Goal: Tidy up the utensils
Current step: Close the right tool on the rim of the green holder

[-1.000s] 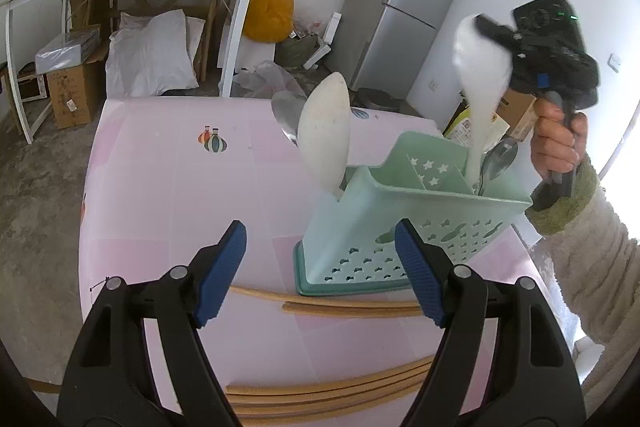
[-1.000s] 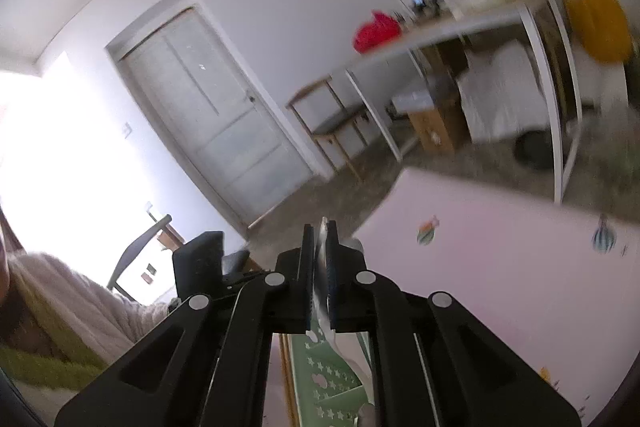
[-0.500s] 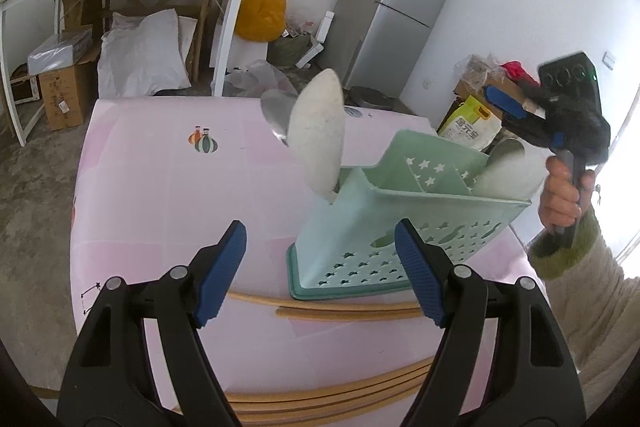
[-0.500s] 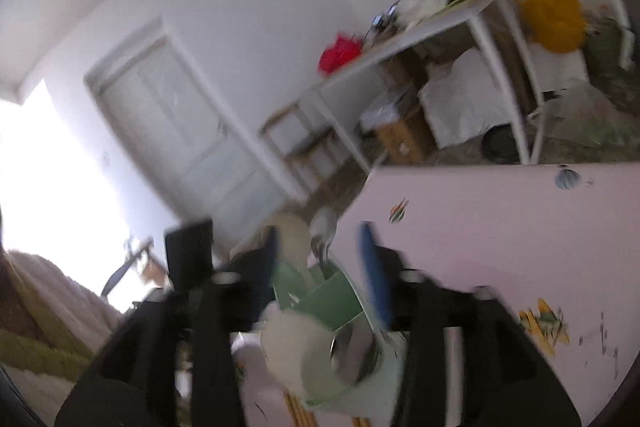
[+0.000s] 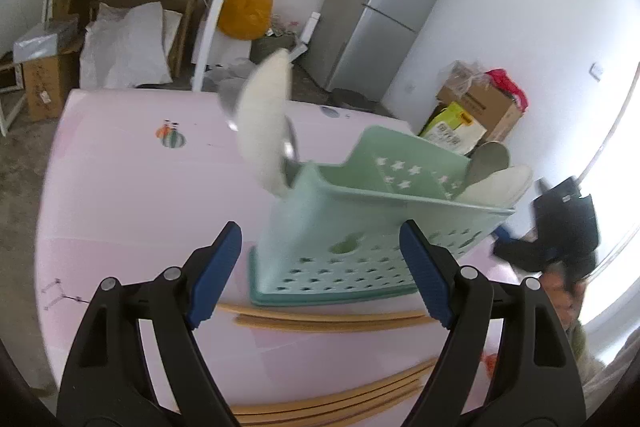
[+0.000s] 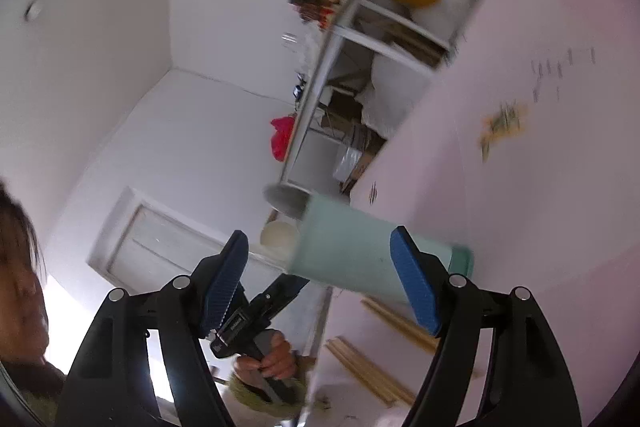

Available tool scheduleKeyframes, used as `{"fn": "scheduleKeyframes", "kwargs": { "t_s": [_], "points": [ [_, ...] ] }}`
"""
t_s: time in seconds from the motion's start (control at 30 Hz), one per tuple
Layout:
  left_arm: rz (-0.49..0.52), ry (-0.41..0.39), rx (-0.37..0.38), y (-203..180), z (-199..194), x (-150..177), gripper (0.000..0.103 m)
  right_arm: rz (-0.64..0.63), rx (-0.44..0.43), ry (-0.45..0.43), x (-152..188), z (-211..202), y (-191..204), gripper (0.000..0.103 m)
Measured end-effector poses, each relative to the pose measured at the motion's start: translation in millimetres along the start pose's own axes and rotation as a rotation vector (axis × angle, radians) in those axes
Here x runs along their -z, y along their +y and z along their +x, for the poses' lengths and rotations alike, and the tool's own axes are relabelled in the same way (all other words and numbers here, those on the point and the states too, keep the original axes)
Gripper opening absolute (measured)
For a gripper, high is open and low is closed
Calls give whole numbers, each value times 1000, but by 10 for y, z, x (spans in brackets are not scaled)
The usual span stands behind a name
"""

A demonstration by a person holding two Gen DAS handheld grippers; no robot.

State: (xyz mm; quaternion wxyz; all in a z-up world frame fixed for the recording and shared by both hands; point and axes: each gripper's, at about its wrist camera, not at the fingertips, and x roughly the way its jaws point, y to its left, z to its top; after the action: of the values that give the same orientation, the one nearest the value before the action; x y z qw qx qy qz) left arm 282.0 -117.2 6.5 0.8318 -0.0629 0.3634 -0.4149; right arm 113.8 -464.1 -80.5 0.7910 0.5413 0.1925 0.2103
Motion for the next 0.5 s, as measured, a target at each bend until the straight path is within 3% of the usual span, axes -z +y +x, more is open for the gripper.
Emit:
{"fn": "scheduleKeyframes", "kwargs": {
  "t_s": [0.13, 0.5],
  "points": [
    [0, -4, 38, -103, 83, 13, 79, 57, -14, 15, -20, 255, -97, 72],
    [-2, -15, -22, -334, -55, 220, 79, 109, 38, 32, 58, 384, -183, 75]
  ]
}}
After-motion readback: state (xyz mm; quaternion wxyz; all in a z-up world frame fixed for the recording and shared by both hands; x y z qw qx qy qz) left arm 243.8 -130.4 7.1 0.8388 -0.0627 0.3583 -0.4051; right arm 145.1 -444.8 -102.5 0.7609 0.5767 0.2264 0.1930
